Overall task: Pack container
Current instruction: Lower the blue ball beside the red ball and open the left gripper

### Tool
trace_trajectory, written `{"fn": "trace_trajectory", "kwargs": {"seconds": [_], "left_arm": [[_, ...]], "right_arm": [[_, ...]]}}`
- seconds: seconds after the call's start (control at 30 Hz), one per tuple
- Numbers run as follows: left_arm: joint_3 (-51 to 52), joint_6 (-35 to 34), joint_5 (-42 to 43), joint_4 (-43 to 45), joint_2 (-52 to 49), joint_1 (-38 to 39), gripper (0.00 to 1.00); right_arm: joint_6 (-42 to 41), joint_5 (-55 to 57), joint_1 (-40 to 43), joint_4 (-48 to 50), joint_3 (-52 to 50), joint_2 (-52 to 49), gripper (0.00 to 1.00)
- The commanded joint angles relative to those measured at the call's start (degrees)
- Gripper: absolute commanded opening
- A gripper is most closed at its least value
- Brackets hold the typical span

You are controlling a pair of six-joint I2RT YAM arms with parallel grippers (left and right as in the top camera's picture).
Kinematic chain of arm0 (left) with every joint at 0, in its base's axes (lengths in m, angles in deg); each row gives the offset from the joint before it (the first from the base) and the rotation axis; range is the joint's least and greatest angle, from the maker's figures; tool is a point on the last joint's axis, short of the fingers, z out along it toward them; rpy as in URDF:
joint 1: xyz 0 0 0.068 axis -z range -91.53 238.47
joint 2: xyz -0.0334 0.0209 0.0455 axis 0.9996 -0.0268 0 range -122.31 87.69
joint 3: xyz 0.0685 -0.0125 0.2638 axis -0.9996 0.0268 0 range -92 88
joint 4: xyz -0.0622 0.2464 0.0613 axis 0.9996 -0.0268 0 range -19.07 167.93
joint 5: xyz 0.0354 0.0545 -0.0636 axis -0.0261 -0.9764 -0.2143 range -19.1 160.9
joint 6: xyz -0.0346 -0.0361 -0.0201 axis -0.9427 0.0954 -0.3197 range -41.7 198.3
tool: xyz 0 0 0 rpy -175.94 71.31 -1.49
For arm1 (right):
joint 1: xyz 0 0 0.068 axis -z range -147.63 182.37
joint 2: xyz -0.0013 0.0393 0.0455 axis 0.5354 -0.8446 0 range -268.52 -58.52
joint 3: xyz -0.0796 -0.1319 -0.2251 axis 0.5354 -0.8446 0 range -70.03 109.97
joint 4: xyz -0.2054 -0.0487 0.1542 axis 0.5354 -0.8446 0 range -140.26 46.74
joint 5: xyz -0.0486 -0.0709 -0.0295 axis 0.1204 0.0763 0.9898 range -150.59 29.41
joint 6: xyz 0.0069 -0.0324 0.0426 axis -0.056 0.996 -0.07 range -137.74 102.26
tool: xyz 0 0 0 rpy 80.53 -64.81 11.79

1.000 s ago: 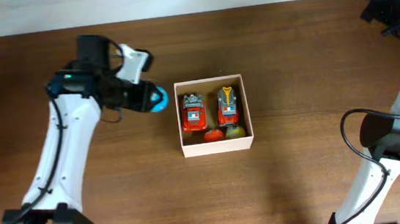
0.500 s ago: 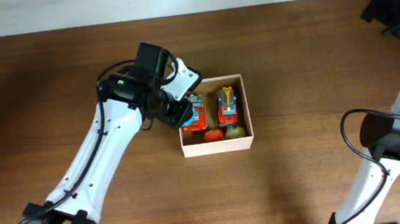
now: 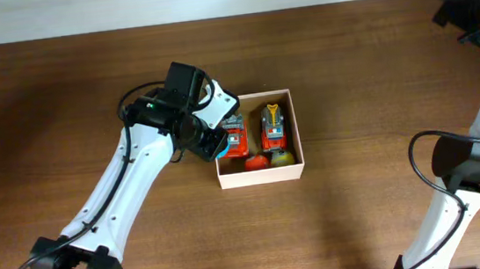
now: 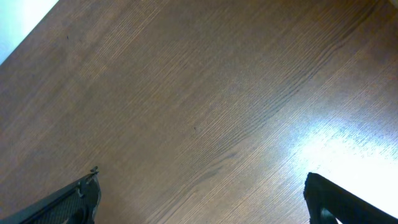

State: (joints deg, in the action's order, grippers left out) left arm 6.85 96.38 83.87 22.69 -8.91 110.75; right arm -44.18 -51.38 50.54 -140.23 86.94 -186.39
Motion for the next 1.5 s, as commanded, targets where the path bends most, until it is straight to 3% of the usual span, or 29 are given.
{"fn": "trace_trajectory", "kwargs": {"seconds": [0.0, 0.37, 0.8, 0.93, 1.13, 1.47], "left_arm": [[0.57, 0.87, 1.81, 0.39, 0.90, 0.13, 0.36], [0.57, 0.92, 4.33, -0.02, 0.90, 4.24, 0.36], [1.57, 0.90, -0.83, 0.13, 0.83, 7.61, 0.36], [1.57, 0.90, -0.83, 0.15, 0.81, 7.61, 0.46], [1.57, 0.90, -0.85, 0.24, 0.83, 7.61, 0.71], [1.57, 0.90, -0.85, 0.35, 0.83, 7.56, 0.74]], "right_arm": [[-0.22, 0.92, -0.15, -0.33, 0.46, 0.87, 0.99], [-0.22, 0.92, -0.15, -0.33, 0.46, 0.87, 0.99], [-0.24, 0.92, -0.15, -0.33, 0.46, 0.87, 0.99], [-0.24, 0.92, -0.15, -0.33, 0.46, 0.87, 0.99], [-0.24, 0.92, -0.15, -0.33, 0.46, 0.87, 0.99], [-0.24, 0.92, -0.15, -0.33, 0.46, 0.87, 0.99]]}}
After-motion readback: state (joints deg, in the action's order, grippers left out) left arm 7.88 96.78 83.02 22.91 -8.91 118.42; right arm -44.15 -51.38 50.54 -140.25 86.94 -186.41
